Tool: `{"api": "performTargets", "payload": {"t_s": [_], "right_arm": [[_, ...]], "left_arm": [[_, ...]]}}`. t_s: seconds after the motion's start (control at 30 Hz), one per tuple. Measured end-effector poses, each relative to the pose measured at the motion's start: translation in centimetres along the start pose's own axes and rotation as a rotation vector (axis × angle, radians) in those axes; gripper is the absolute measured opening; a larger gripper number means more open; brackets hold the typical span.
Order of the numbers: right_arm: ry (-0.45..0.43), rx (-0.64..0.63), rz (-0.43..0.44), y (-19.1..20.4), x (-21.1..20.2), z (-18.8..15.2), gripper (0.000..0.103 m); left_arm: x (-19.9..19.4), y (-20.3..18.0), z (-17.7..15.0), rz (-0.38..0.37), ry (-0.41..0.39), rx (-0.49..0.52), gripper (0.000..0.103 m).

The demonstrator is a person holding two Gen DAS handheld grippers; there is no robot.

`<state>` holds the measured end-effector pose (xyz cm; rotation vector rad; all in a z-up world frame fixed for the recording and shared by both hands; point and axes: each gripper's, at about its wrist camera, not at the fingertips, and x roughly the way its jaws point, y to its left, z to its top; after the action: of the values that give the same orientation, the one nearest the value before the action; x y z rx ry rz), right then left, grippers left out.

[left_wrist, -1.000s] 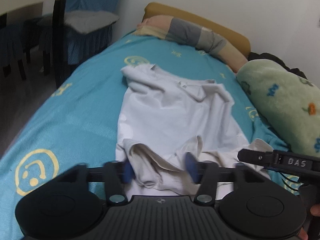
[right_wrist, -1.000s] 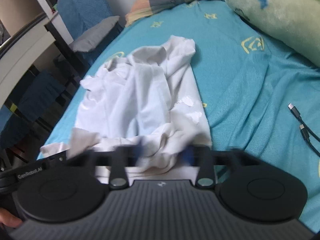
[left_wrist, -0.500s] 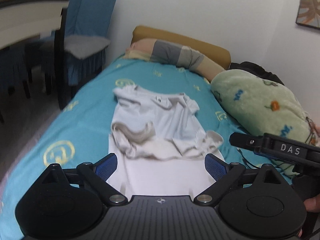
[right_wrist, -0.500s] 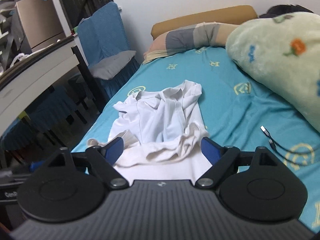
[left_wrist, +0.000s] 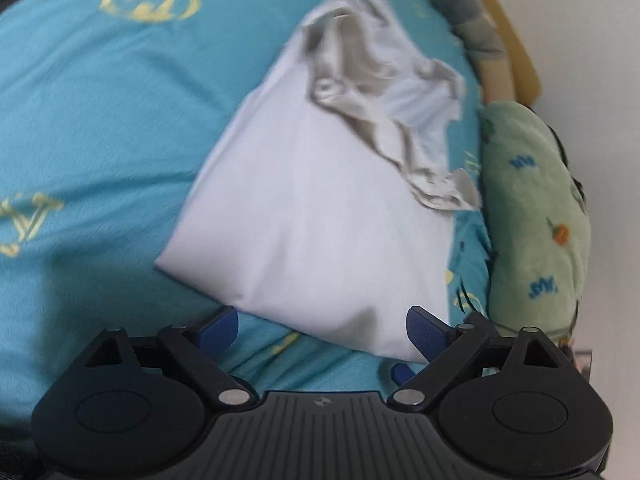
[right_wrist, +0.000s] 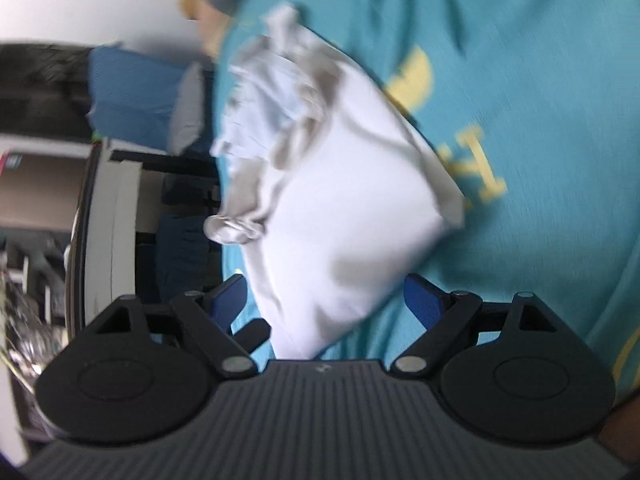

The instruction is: Fold clothes

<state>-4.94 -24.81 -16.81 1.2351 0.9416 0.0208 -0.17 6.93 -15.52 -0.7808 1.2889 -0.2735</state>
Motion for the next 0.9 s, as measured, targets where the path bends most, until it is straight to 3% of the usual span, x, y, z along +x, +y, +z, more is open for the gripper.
{"api": "performTargets", "payload": {"t_s": [0.03, 0.1, 0.2, 0.3, 0.37, 0.53, 0.77, 0.9], "right_arm": [[-0.016, 0.032, -0.004, -0.5, 0.2, 0.1, 0.079], [-0.046, 0.067, -0.046, -1.2, 0.3, 0.2, 0.074], [-0.096, 0.103, -0.030, -1.8, 0.0, 0.3, 0.061], [-0.120, 0.101, -0.015, -1.7, 0.0, 0.5, 0.036], [-0.150, 0.081, 0.029, -1.2, -0.2, 0.9, 0.009], [-0.257, -0.039, 0.221, 1.4, -2.2, 1.3, 0.008], [-0.311, -0.078, 0.228, 1.6, -2.5, 2.7, 0.007], [-0.334, -0.112, 0.267, 2.1, -2.5, 3.2, 0.007]], "left_arm": [[0.0, 0.5, 0.2, -0.009, 0.001, -0.034, 0.088], [-0.3, 0.9, 0.3, -0.032, 0.004, -0.061, 0.088], [-0.1, 1.2, 0.3, -0.037, 0.012, -0.074, 0.088], [0.1, 1.2, 0.7, -0.052, 0.020, -0.089, 0.090], [0.1, 1.1, 0.8, -0.061, 0.024, -0.094, 0.090], [-0.1, 1.0, 0.7, -0.090, 0.009, -0.095, 0.087], [-2.5, 1.4, 1.3, -0.127, -0.139, -0.112, 0.029], [-3.2, 0.6, 1.6, -0.168, -0.193, -0.066, 0.014]]}}
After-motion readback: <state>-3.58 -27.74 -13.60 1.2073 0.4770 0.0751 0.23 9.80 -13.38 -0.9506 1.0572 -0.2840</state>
